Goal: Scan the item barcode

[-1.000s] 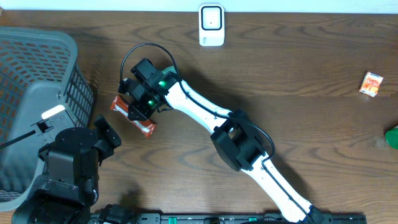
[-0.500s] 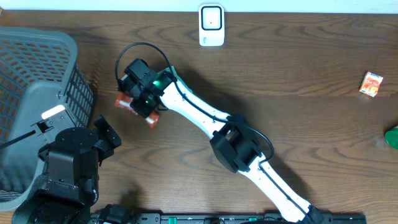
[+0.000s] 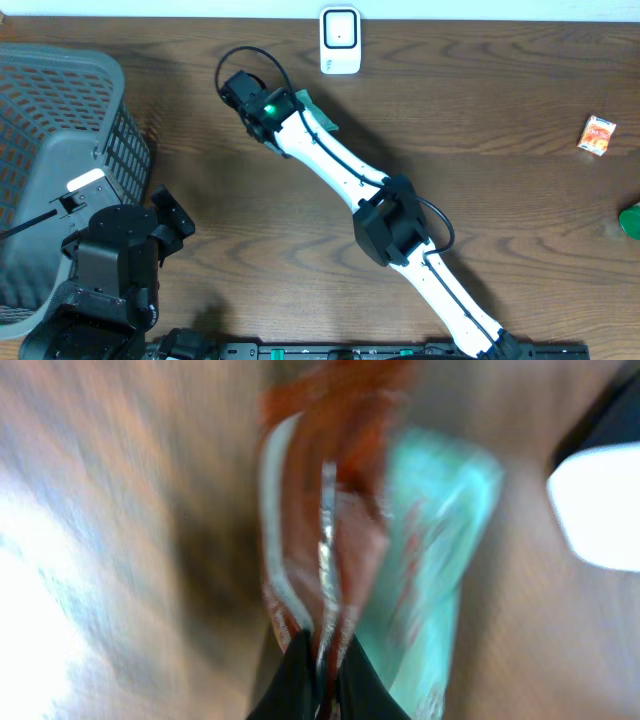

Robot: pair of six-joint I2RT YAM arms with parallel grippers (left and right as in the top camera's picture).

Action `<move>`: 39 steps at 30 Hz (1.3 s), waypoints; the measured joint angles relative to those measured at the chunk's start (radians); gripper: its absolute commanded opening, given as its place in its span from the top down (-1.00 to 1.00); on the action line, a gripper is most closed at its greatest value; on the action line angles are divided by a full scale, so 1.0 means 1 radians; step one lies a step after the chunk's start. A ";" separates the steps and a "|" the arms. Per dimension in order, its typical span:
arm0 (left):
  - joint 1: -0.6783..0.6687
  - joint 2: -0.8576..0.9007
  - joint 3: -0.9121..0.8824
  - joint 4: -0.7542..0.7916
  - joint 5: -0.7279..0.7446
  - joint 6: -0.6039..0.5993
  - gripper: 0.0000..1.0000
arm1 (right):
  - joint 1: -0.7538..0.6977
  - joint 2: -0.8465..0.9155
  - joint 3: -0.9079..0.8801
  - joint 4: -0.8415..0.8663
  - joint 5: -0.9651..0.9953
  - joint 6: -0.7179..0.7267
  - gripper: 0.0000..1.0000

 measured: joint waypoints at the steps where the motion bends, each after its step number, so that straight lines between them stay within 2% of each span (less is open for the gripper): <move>1: 0.000 0.000 0.000 0.000 0.000 0.000 -0.86 | -0.005 0.000 0.000 -0.045 -0.021 0.000 0.98; 7: 0.000 0.000 0.000 0.000 0.000 0.000 -0.87 | -0.039 -0.001 0.002 -0.299 -0.284 -0.002 0.98; 11: 0.000 0.000 0.000 0.000 0.000 0.000 -0.86 | -0.063 -0.004 0.002 -0.395 -0.430 -0.010 0.97; 13: 0.000 0.000 0.000 0.000 0.000 0.000 -0.86 | -0.073 -0.004 0.002 -0.410 -0.471 -0.016 0.42; 15: 0.000 0.000 0.000 0.000 0.000 0.000 -0.86 | -0.080 -0.004 0.002 -0.410 -0.493 -0.027 0.02; 16: 0.000 0.000 0.000 0.000 0.000 0.000 -0.86 | -0.082 -0.004 0.002 -0.407 -0.502 -0.033 -0.37; 17: 0.000 0.000 0.000 0.000 0.000 0.000 -0.86 | -0.084 -0.004 0.002 -0.401 -0.507 -0.036 -0.50; 18: 0.000 0.000 0.000 0.000 0.000 0.000 -0.86 | -0.085 -0.004 0.002 -0.396 -0.515 -0.036 -0.54; 27: 0.000 0.000 0.000 0.000 0.000 0.000 -0.86 | -0.085 -0.004 0.002 -0.336 -0.637 -0.056 -0.24; 31: 0.000 0.000 0.000 0.000 0.000 0.000 -0.86 | -0.086 -0.004 0.002 -0.323 -0.679 -0.065 -0.01; 37: 0.000 0.000 0.000 0.000 0.000 0.000 -0.86 | -0.093 -0.009 -0.054 -0.322 -0.702 -0.072 -0.01; 39: 0.000 0.000 0.000 0.000 0.000 0.000 -0.86 | -0.098 -0.031 -0.101 -0.315 -0.711 -0.076 0.08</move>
